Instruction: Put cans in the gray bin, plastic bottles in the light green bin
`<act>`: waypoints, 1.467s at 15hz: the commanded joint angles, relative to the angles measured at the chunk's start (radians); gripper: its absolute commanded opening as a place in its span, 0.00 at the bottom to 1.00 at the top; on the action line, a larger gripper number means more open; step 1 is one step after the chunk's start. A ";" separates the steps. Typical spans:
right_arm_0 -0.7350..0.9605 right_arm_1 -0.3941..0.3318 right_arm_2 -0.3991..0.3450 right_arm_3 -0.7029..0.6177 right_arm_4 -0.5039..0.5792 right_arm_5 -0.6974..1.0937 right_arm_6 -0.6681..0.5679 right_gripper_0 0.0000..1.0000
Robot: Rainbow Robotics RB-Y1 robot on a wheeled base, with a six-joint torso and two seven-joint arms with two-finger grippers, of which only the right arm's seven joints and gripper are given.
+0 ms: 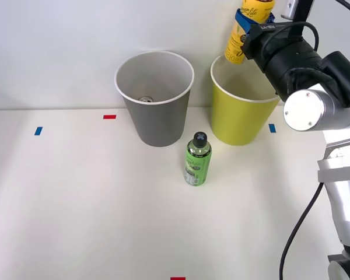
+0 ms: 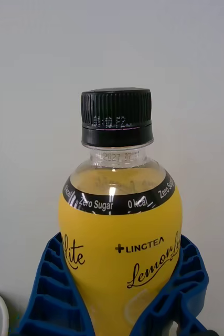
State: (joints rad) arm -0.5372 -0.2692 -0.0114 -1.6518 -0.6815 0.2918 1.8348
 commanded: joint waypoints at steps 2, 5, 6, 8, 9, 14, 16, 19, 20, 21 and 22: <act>0.000 -0.001 -0.001 0.003 0.007 0.000 -0.003 0.43; 0.000 0.001 -0.001 0.001 -0.027 -0.002 -0.011 1.00; -0.001 0.002 -0.001 0.003 -0.029 0.000 -0.012 1.00; 0.000 0.008 0.002 0.001 -0.029 0.000 -0.008 1.00; 0.000 0.008 0.004 0.001 -0.027 -0.005 -0.008 1.00; 0.006 0.011 0.024 0.001 -0.039 -0.031 -0.005 1.00; 0.034 0.013 0.044 -0.013 -0.098 -0.100 -0.003 1.00; 0.180 -0.005 0.084 -0.154 -0.214 -0.184 -0.006 1.00; 0.238 -0.015 0.088 -0.210 -0.251 -0.195 -0.003 1.00; 0.301 -0.021 0.091 -0.269 -0.277 -0.203 -0.003 1.00; 0.399 -0.027 0.097 -0.348 -0.311 -0.224 -0.003 1.00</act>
State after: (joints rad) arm -0.2449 -0.2840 0.0754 -1.9085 -0.9427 0.0948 1.8306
